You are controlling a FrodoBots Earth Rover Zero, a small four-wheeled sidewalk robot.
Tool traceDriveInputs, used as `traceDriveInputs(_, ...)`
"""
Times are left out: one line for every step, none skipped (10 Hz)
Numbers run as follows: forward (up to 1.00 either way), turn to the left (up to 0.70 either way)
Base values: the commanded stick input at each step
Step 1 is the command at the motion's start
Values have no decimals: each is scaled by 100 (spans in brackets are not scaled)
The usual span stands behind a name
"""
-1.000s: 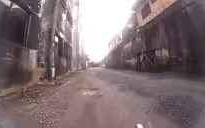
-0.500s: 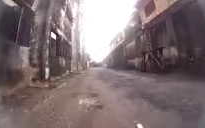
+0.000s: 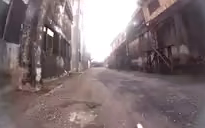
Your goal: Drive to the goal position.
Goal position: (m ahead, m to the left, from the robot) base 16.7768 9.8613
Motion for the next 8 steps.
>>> traceDriveInputs(100, 1)
traceDriveInputs(100, 1)
traceDriveInputs(100, 1)
traceDriveInputs(100, 1)
traceDriveInputs(100, 1)
traceDriveInputs(100, 1)
traceDriveInputs(100, 1)
traceDriveInputs(100, 1)
